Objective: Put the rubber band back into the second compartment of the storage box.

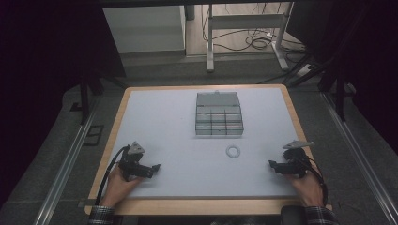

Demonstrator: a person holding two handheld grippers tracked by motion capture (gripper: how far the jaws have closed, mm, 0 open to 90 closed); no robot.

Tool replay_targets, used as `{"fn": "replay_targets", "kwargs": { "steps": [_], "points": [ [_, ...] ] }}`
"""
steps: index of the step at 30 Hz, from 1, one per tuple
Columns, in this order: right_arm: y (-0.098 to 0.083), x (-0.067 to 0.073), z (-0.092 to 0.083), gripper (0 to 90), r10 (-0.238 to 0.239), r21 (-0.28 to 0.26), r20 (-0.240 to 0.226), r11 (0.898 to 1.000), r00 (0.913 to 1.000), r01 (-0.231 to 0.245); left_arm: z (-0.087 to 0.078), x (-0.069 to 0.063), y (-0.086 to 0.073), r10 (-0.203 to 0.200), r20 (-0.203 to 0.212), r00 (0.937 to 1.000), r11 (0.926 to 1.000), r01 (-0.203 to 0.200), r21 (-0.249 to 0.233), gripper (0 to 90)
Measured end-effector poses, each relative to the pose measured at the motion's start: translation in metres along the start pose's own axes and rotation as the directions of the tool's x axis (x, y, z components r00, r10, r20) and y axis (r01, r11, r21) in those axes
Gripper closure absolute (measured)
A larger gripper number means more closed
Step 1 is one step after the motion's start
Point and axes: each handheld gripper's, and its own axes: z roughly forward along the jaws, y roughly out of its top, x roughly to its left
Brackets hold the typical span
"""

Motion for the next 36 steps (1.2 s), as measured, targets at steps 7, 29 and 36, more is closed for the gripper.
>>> {"fn": "replay_targets", "kwargs": {
  "steps": [7, 29, 36],
  "points": [
    [-0.0027, 0.0007, 0.0022, 22.8, -0.002, -0.02, -0.009, 1.0, 1.0, 0.002, 0.0, -0.0001, -0.0001, 0.0, 0.0, 1.0, 1.0, 0.0, 0.0, 0.3],
    [-0.0023, 0.0012, 0.0023, 21.2, -0.003, -0.016, -0.016, 1.0, 0.9999, 0.003, 0.0, -0.0001, -0.0001, 0.0, 0.0, 1.0, 1.0, 0.0, -0.001, 0.3],
    [-0.0005, -0.0003, 0.0011, 19.8, 0.018, -0.013, -0.026, 1.0, 0.9995, -0.018, 0.0, -0.0001, -0.0002, 0.0, 0.0, 1.0, 1.0, 0.0, -0.001, 0.3]
  ]
}}
